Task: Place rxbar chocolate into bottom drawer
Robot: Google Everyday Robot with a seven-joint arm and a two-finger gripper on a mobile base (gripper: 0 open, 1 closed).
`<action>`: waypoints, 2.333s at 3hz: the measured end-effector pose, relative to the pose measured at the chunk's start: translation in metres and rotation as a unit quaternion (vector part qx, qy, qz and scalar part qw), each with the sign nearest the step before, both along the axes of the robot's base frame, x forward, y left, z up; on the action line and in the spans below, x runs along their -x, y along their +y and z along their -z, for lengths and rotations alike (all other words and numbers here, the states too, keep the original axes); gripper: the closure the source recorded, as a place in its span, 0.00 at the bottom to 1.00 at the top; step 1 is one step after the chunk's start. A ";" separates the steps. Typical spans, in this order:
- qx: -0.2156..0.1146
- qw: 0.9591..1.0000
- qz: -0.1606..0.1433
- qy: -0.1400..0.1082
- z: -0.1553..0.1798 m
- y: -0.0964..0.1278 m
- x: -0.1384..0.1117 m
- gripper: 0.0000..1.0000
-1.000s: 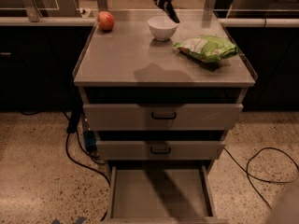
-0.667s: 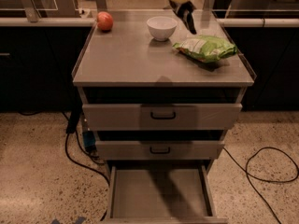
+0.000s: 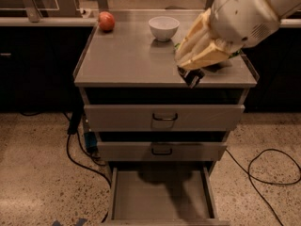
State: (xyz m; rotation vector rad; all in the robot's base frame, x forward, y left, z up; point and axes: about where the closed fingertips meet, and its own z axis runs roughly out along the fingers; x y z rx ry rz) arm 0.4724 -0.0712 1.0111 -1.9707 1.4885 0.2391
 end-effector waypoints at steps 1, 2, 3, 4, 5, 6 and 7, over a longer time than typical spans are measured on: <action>-0.005 0.997 -0.068 0.046 0.089 0.022 -0.041 1.00; -0.003 0.995 -0.079 0.060 0.112 0.024 -0.048 1.00; -0.004 0.995 -0.079 0.060 0.112 0.024 -0.048 1.00; -0.014 0.995 -0.072 0.069 0.130 0.022 -0.041 1.00; -0.033 0.993 -0.065 0.088 0.160 0.020 -0.031 1.00; -0.049 0.992 -0.074 0.089 0.194 0.019 -0.025 1.00; -0.041 0.991 -0.098 0.083 0.235 0.016 -0.021 1.00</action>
Offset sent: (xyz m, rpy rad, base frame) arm 0.0361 0.0196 -0.0794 0.0103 0.0821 0.1213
